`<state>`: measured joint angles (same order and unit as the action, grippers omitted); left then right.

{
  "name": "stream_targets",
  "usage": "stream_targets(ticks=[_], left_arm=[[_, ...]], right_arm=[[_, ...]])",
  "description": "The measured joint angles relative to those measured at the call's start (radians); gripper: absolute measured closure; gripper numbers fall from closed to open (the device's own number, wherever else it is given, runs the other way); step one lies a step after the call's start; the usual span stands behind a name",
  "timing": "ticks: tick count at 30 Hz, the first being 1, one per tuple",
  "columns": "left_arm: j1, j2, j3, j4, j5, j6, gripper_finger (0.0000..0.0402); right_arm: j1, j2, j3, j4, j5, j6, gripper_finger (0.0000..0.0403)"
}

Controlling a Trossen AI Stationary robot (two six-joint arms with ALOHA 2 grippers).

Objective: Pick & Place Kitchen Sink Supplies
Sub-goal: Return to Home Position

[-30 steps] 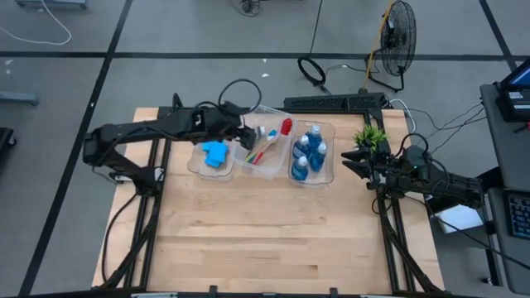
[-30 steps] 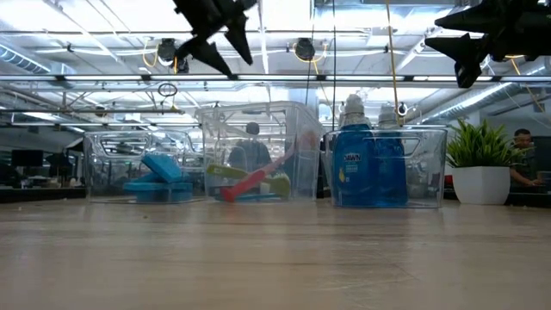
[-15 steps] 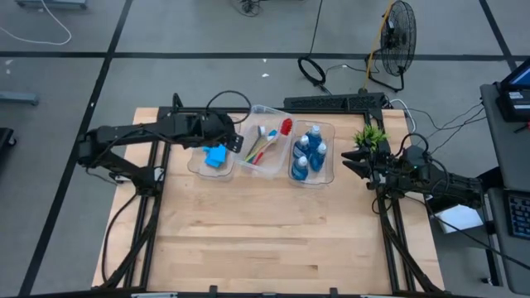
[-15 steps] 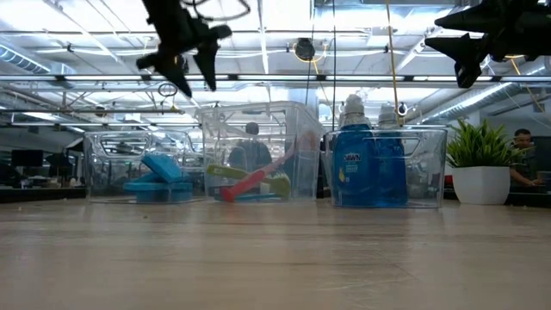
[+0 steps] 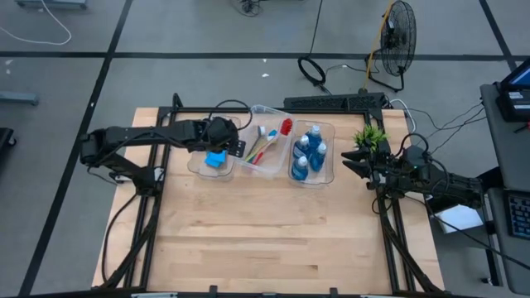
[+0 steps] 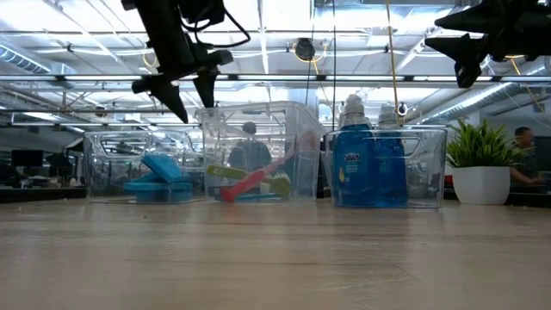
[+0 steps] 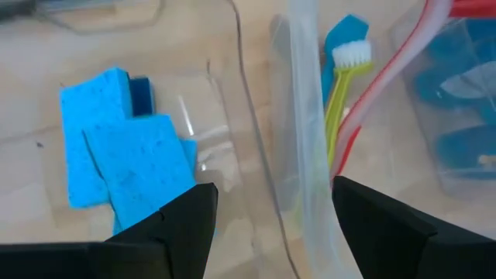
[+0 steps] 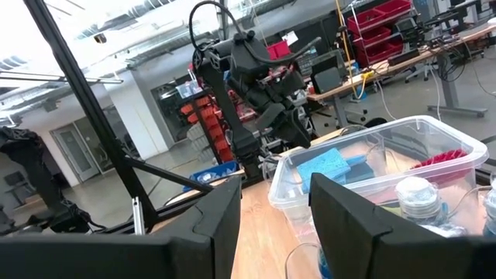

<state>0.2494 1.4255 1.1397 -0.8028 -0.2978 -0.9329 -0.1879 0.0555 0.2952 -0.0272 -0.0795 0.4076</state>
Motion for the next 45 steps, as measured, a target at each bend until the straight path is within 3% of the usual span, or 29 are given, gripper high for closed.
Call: stream_targets(ticks=[13,31,45], left_arm=[[0.004,0.017,0.003,-0.006,0.057,-0.031,0.014],[0.001,0.06,0.005,0.104,0.246,-0.02,0.0142],[-0.105,0.06,0.004,0.176,0.255,-0.126,0.0149]], right_arm=[[0.0,0.0,0.0,0.0,-0.002,0.016,0.0261],[0.0,0.0,0.0,0.0,0.0,0.019,0.0261],[0.0,0.0,0.0,0.0,0.0,0.025,0.0261]])
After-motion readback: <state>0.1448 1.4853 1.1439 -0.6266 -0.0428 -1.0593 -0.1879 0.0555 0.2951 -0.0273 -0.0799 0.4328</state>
